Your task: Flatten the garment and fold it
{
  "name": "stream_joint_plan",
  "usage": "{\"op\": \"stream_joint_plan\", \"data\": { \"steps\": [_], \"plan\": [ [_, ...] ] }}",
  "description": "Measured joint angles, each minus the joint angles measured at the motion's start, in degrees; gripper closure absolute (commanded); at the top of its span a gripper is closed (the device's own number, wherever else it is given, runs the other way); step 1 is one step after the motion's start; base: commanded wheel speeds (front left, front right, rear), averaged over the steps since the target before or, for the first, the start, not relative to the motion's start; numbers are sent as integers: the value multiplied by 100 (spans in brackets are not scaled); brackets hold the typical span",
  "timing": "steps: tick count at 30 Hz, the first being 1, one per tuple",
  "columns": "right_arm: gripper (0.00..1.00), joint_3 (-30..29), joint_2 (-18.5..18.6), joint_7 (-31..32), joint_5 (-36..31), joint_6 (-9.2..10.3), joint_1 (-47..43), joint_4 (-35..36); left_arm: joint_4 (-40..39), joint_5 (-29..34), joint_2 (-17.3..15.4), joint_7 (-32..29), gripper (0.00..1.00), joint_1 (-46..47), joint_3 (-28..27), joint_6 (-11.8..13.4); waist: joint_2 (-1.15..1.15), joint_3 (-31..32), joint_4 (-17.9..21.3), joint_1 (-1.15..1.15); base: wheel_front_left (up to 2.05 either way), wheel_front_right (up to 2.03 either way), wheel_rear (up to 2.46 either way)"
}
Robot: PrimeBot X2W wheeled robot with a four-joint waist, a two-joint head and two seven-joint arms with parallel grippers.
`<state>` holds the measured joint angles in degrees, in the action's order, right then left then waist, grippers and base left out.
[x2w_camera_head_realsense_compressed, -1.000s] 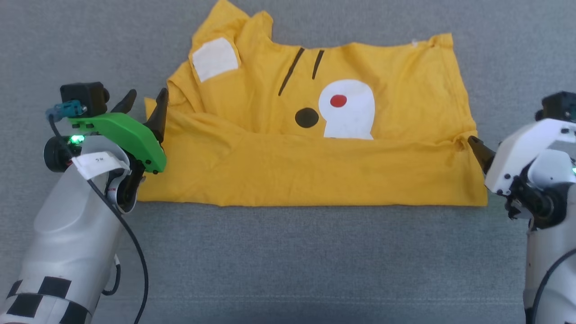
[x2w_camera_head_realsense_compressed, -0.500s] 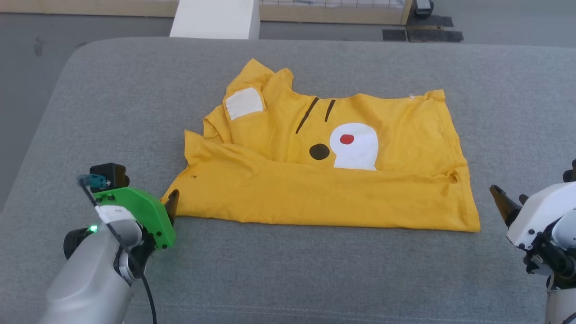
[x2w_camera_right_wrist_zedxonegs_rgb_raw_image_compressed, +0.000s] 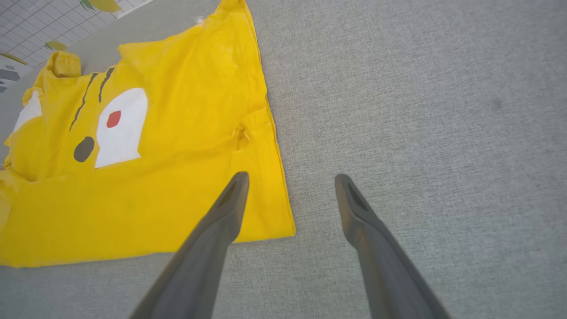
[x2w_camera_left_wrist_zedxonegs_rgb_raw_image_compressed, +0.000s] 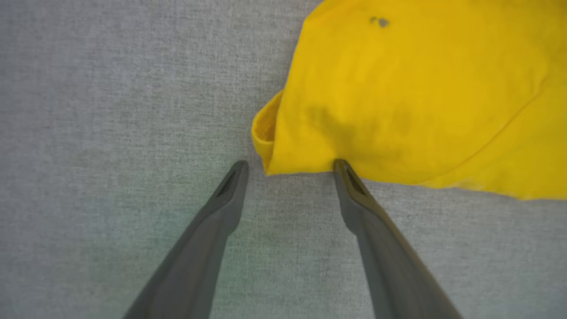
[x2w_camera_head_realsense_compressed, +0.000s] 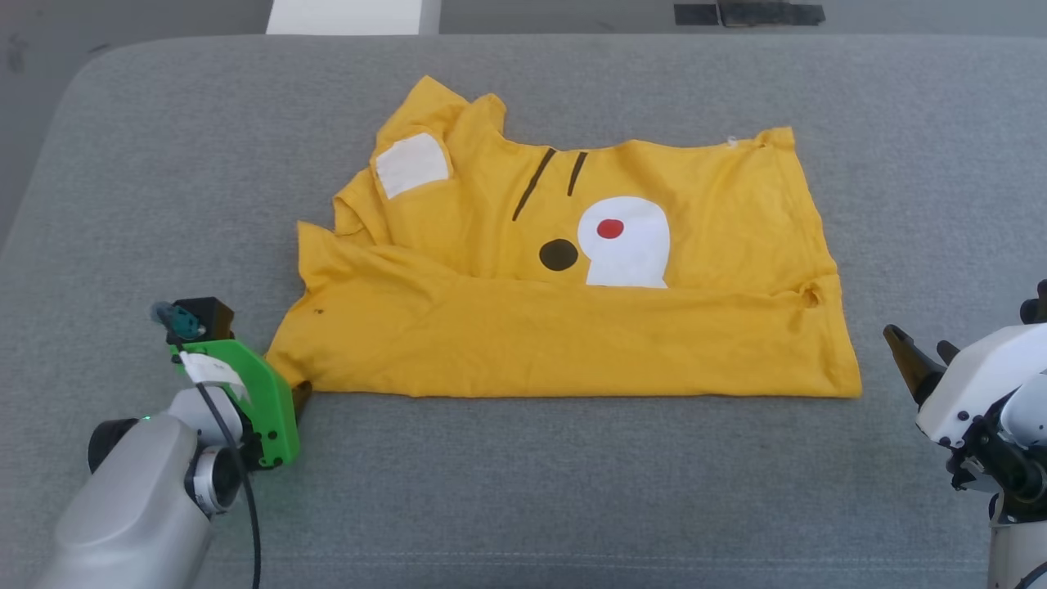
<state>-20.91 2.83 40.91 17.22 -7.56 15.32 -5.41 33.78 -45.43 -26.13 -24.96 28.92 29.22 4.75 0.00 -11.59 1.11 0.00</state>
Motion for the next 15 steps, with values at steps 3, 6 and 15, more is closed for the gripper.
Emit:
{"op": "stream_joint_plan", "data": {
  "steps": [3,6,15],
  "plan": [
    [0,9,0,-1,1,0,-11,26,-2,-35,-42,52,84,-3,-45,-48,0,-70,89,0,0,0,0],
    [0,-16,1,-8,4,0,-35,48,-35,-52,-99,186,100,-12,-59,-218,0,-128,136,0,0,0,0],
    [0,-32,1,80,-447,0,-242,327,-321,-307,-56,575,100,-236,-207,-365,0,-74,22,0,0,0,0]
  ]
}}
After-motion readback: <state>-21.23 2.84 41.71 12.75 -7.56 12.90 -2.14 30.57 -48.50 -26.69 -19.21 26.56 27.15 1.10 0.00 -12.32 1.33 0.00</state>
